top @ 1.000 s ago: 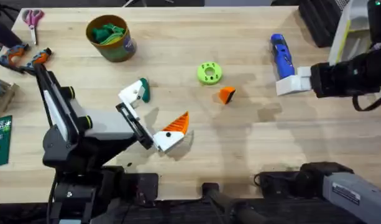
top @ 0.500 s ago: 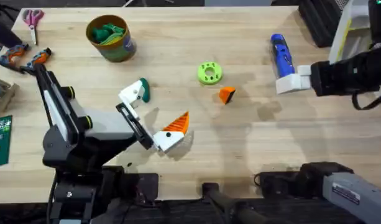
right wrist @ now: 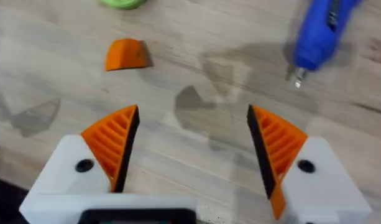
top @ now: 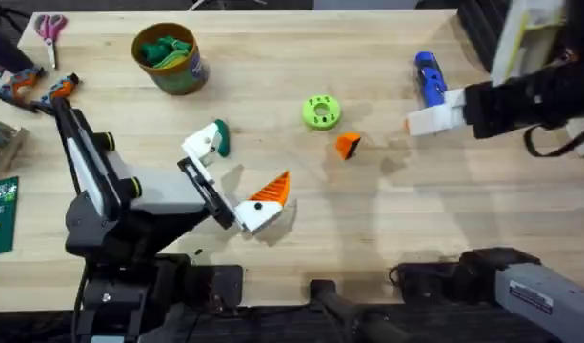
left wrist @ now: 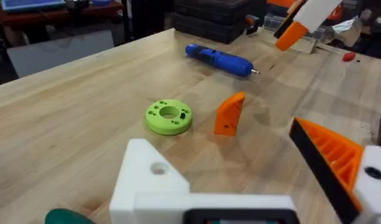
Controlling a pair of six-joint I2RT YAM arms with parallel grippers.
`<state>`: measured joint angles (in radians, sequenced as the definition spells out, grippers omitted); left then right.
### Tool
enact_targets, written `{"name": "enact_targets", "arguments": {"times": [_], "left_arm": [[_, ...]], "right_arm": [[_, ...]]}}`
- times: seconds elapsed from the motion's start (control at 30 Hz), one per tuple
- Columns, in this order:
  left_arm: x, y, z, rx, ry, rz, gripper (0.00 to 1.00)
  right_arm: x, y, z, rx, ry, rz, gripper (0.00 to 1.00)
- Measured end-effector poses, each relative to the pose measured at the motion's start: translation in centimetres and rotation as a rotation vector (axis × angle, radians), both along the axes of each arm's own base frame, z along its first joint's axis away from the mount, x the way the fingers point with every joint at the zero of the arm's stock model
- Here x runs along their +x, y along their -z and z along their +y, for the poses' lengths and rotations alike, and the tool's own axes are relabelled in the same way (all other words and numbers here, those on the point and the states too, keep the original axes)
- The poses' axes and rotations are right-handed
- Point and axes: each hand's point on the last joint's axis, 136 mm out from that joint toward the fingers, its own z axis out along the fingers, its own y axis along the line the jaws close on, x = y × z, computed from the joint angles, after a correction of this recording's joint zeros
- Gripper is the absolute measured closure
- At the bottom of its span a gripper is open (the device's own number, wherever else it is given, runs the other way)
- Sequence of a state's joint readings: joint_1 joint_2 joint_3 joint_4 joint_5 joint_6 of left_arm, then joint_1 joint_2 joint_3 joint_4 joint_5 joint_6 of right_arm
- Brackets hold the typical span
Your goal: Pick up the gripper from the table and insert it into the empty holder that is missing its gripper. Then pick up a screw, insert it into the mounting hole, and use the screwdriver to tighten it. Finally, clean up the table by picking up the vegetable and placing it into the bucket.
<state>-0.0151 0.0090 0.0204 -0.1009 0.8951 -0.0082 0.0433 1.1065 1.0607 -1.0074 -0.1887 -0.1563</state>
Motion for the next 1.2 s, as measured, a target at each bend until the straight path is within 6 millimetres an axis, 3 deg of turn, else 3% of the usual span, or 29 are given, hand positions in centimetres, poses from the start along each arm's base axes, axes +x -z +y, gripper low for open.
{"name": "enact_targets", "arguments": {"times": [0.27,0.47,0.63,0.97,1.2], "left_arm": [[0.0,0.0,0.0,0.000,0.000,0.000,0.015],[0.0,0.0,0.0,0.000,0.000,0.000,0.015],[0.0,0.0,0.0,0.000,0.000,0.000,0.015],[0.0,0.0,0.0,0.000,0.000,0.000,0.015],[0.0,0.0,0.0,0.000,0.000,0.000,0.015]], "right_arm": [[-0.4,2.2,5.2,-0.009,-0.233,0.099,0.010],[0.2,2.7,9.1,-0.058,-0.372,0.129,0.009],[0.3,3.9,11.4,-0.106,-0.450,0.169,0.010],[1.5,7.4,12.2,-0.193,-0.471,0.274,0.021],[1.7,8.5,12.1,-0.212,-0.470,0.303,0.045]]}}
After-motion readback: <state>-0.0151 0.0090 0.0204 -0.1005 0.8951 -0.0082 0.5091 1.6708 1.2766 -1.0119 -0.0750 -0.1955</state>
